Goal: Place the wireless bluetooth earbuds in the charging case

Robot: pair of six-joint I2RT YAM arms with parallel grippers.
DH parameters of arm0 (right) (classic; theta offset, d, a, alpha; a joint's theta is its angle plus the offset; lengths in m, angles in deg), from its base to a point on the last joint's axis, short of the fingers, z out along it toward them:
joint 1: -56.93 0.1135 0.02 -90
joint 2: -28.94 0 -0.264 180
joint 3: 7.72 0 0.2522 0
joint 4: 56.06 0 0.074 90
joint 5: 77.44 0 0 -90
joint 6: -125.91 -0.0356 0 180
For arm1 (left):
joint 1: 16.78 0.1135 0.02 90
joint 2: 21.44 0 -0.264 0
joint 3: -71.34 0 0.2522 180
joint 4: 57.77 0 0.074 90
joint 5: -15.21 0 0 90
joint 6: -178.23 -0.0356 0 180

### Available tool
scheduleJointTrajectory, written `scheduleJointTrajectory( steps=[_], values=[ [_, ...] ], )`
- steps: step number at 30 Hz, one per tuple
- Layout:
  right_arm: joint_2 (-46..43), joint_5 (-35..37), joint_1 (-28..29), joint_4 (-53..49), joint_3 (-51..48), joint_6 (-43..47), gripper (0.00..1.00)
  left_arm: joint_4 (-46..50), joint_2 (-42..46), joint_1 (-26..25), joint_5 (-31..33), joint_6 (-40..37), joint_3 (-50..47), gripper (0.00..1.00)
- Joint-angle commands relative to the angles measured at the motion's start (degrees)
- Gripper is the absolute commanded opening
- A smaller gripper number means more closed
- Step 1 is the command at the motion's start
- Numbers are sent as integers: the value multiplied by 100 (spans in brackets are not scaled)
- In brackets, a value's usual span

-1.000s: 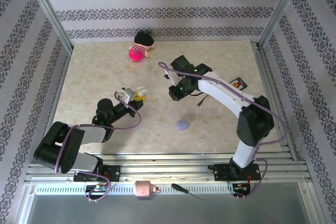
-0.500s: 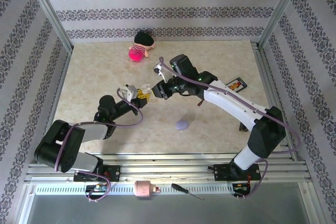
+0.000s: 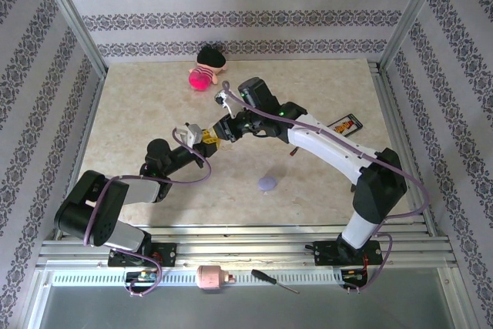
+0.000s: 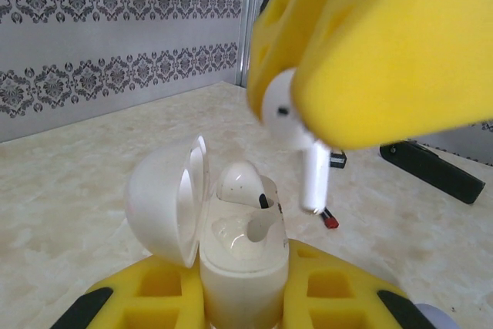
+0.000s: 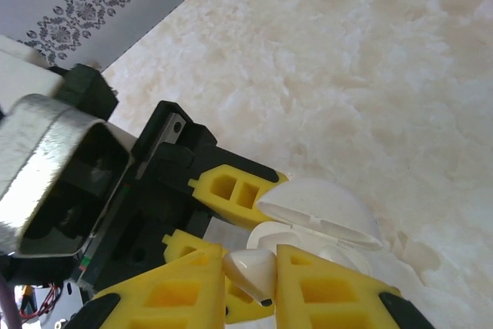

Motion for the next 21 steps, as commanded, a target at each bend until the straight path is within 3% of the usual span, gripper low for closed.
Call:
scheduleJointTrajectory(
  steps=[1,21],
  values=[
    [131,97,38,159,240,-31,18,-363,14,-77,-145,99,49,8],
    [364,318,42,-186,310,168,18,-233,183,-77,-78,74,48,8]
  ],
)
